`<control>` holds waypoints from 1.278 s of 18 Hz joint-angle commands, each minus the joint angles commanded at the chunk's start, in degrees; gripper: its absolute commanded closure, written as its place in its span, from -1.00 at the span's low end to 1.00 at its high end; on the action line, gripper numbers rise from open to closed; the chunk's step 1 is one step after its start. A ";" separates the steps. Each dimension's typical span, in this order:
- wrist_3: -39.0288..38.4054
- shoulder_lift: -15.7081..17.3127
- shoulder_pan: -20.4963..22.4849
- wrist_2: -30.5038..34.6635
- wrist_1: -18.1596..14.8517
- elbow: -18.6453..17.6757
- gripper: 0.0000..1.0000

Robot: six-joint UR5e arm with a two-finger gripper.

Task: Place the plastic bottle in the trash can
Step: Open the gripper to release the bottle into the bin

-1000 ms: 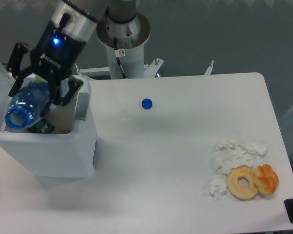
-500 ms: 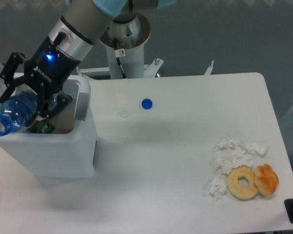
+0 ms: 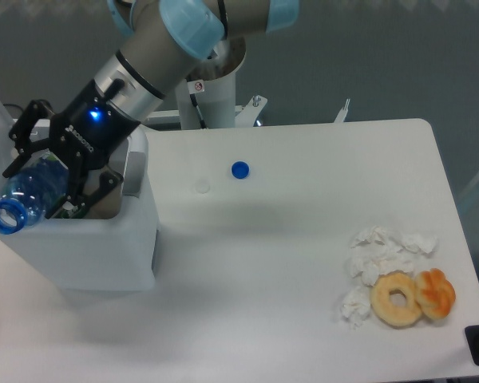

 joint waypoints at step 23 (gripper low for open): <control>0.88 2.55 1.67 -1.67 -0.26 -3.60 -0.98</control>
